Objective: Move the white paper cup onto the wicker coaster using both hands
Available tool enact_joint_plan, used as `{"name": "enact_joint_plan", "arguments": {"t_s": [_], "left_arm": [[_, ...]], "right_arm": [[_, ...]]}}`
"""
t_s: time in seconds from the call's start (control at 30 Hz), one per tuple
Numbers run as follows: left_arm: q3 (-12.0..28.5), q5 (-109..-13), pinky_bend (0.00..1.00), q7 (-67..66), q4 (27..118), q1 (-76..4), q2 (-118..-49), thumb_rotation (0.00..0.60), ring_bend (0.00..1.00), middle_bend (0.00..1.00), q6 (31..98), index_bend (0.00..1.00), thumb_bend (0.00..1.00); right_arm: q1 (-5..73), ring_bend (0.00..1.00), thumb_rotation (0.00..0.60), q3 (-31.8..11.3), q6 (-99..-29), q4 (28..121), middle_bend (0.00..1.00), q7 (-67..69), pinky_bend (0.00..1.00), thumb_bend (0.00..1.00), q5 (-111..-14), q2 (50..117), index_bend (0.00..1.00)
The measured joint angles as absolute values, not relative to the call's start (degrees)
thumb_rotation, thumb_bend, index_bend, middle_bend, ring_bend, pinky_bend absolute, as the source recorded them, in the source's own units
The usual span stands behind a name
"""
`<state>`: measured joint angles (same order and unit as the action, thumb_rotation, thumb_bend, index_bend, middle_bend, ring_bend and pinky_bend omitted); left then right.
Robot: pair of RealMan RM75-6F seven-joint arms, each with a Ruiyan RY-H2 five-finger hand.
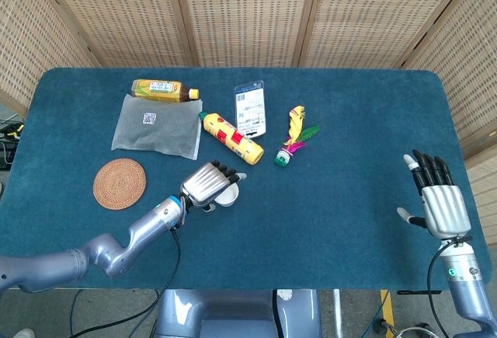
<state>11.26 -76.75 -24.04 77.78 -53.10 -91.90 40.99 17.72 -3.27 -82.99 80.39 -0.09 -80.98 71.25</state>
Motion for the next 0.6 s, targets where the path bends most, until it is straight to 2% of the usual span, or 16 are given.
{"name": "enact_joint_plan", "arguments": {"t_s": [0.1,0.2,0.43,0.6], "left_arm": [[11.04,-76.14,0.42,-23.46,76.99,-53.42,-92.52,0.600,0.49,0.46,41.63,0.40,0.00],[10.85,-75.78,0.45,-23.57,76.58,-53.70,-92.65,0.600,0.53,0.51,42.21,0.46,0.01],[10.74,-74.77,0.46,-23.40,77.69,-53.81,-91.70,0.600,0.52,0.51,43.37,0.46,0.01],[10.90,-74.16,0.46,-23.75,80.78,-52.96,-86.62,0.600,0.52,0.51,44.57,0.46,0.01]], "right_arm": [[17.63,0.00,0.600,-3.57,-82.55,80.22,0.00,-0.05,0.00,0.00,-81.24,71.42,0.00],[17.53,0.00,0.600,-3.81,-82.26,80.10,0.00,0.02,0.00,0.00,-81.53,71.54,0.00],[17.14,0.00,0.600,-4.28,-82.13,80.29,0.00,-0.32,0.00,0.00,-82.26,71.60,0.00],[16.67,0.00,0.600,-4.51,-82.19,80.71,0.00,-0.40,0.00,0.00,-82.81,71.45,0.00]]}}
